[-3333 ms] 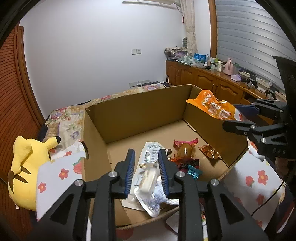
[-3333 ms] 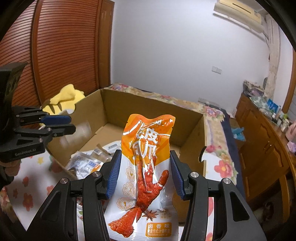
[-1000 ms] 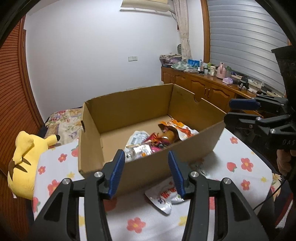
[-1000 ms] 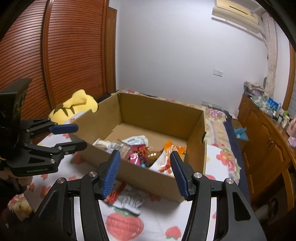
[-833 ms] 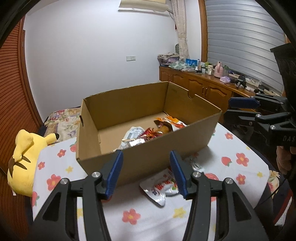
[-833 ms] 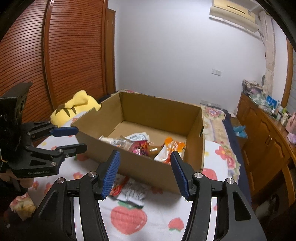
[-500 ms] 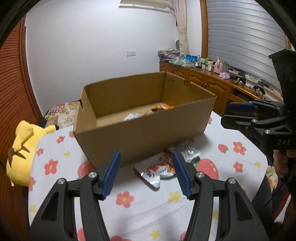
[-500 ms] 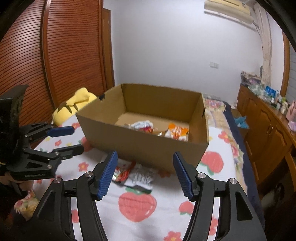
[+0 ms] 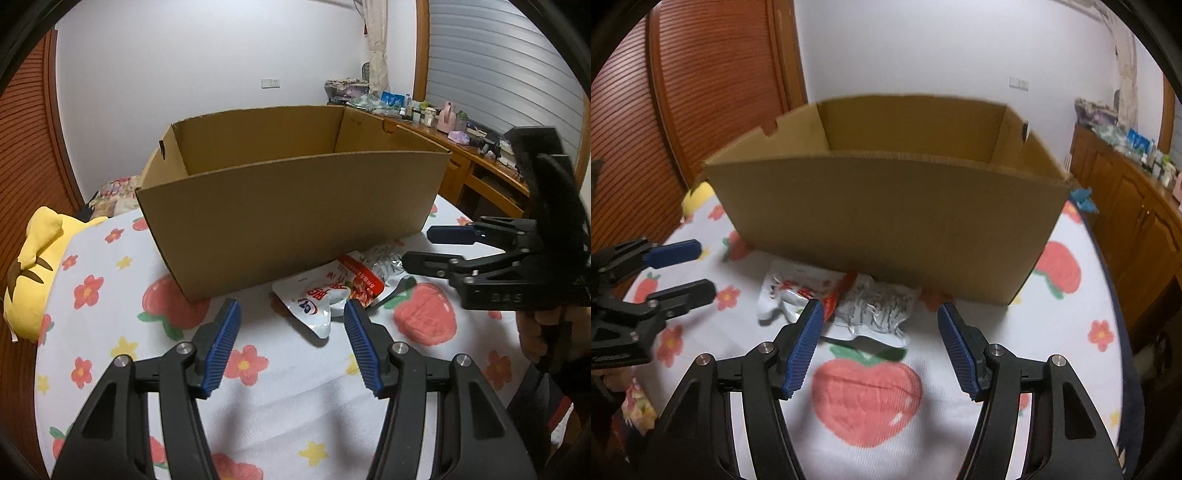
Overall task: Organize snacks
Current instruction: 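Move both tools back toward the white packets beside the box, then close the left tool on the white-and-red pouch while the right tool closes on the silver foil sachet, then lift both packets and carry them over the open box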
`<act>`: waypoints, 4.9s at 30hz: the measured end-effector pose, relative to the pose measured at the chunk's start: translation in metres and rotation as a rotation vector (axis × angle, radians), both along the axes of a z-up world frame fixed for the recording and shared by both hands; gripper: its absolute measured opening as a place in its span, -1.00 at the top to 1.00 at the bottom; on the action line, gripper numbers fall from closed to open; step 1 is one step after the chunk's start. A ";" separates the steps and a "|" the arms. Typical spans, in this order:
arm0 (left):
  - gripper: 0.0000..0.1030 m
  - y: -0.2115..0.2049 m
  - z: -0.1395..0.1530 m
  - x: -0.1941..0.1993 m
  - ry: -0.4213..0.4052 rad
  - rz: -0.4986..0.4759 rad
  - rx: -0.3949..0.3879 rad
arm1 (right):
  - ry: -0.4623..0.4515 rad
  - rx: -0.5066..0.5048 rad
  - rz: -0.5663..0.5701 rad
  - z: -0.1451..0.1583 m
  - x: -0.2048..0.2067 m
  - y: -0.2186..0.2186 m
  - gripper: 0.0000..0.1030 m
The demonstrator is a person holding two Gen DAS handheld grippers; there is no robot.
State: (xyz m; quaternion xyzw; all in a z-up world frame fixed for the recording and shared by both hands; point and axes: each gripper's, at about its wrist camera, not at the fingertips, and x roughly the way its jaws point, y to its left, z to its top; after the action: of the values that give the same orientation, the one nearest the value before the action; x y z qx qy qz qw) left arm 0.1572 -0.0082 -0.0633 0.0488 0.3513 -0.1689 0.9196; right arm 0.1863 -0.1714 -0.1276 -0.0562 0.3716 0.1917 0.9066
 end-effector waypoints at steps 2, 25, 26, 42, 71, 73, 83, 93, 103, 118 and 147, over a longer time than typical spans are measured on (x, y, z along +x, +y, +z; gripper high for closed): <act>-0.12 0.000 -0.001 0.002 0.004 0.000 -0.004 | 0.014 -0.017 0.001 -0.006 0.007 0.003 -0.28; -0.12 -0.002 -0.012 0.027 0.040 0.031 -0.035 | 0.082 -0.081 0.019 -0.036 0.036 0.025 -0.33; -0.12 -0.002 -0.012 0.027 0.042 0.033 -0.037 | 0.082 -0.083 0.019 -0.037 0.037 0.026 -0.33; -0.25 -0.014 -0.029 0.050 0.113 0.057 -0.078 | 0.082 -0.052 0.016 -0.033 0.008 -0.002 -0.14; 0.27 -0.037 -0.049 0.051 0.118 0.030 -0.012 | 0.049 -0.055 -0.001 -0.038 -0.012 -0.018 -0.19; 0.44 -0.036 -0.048 0.046 0.110 0.024 -0.016 | 0.050 -0.052 -0.001 -0.038 -0.012 -0.018 -0.19; 0.56 -0.029 -0.033 0.016 0.056 0.034 -0.070 | 0.051 -0.051 -0.001 -0.038 -0.011 -0.019 -0.19; 0.56 -0.014 -0.021 -0.008 0.010 0.051 -0.085 | 0.051 -0.051 -0.001 -0.038 -0.011 -0.019 -0.19; 0.56 -0.007 -0.010 -0.020 -0.017 0.061 -0.097 | 0.047 -0.055 -0.001 -0.038 -0.013 -0.019 -0.19; 0.55 0.001 -0.006 -0.025 -0.034 0.068 -0.114 | -0.012 -0.032 -0.002 -0.025 -0.028 -0.018 -0.15; 0.55 0.005 0.065 0.018 -0.198 0.034 -0.098 | -0.227 0.010 0.022 0.087 0.028 -0.008 -0.16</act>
State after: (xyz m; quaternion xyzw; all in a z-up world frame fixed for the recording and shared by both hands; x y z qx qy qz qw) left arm 0.1754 -0.0028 0.0014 0.0145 0.2509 -0.1647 0.9538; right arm 0.2148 -0.1791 -0.0404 -0.0771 0.2650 0.1961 0.9409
